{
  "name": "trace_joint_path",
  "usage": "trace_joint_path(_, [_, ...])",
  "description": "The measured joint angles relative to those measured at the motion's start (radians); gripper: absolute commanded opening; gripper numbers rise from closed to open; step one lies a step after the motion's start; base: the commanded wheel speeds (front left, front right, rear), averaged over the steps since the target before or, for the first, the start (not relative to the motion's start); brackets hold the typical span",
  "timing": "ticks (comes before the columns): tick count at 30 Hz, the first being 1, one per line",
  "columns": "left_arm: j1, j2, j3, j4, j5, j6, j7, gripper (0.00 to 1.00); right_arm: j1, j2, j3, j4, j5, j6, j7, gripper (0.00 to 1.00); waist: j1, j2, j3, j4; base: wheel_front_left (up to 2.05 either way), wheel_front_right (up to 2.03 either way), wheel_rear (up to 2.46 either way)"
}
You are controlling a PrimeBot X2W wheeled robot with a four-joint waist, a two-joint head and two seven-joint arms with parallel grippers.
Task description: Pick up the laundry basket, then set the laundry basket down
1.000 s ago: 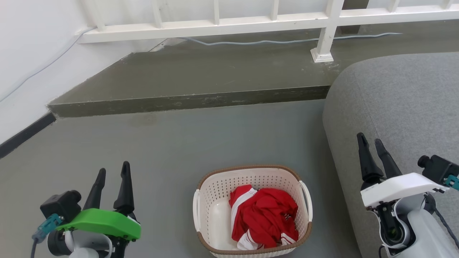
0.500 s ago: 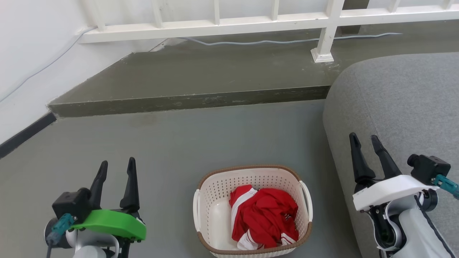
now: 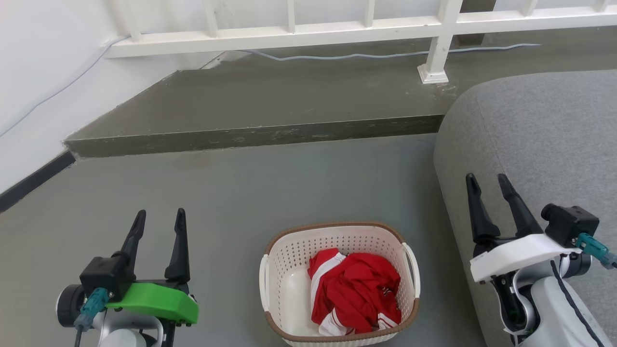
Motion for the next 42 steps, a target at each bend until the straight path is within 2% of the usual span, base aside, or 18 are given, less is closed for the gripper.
trace_joint_path(23, [0.0, -0.003, 0.012, -0.002, 0.004, -0.011, 0.0, 1.0, -0.003, 0.015, -0.03, 0.017, -0.056, 0.012, 0.0, 1.0, 0.0, 0.0, 0.011, -0.004, 0.0, 0.0, 0.0])
trace_joint_path(37, [-0.04, -0.003, 0.012, -0.026, -0.011, -0.019, -0.003, 1.0, -0.024, 0.027, -0.057, 0.025, -0.067, 0.018, 0.0, 1.0, 0.0, 0.0, 0.121, -0.026, 0.0, 0.0, 0.0])
trace_joint_path(42, [-0.063, -0.004, 0.007, -0.019, -0.032, -0.02, -0.003, 1.0, -0.064, 0.028, -0.054, 0.062, -0.072, 0.022, 0.0, 1.0, 0.0, 0.0, 0.178, -0.032, 0.0, 0.0, 0.0])
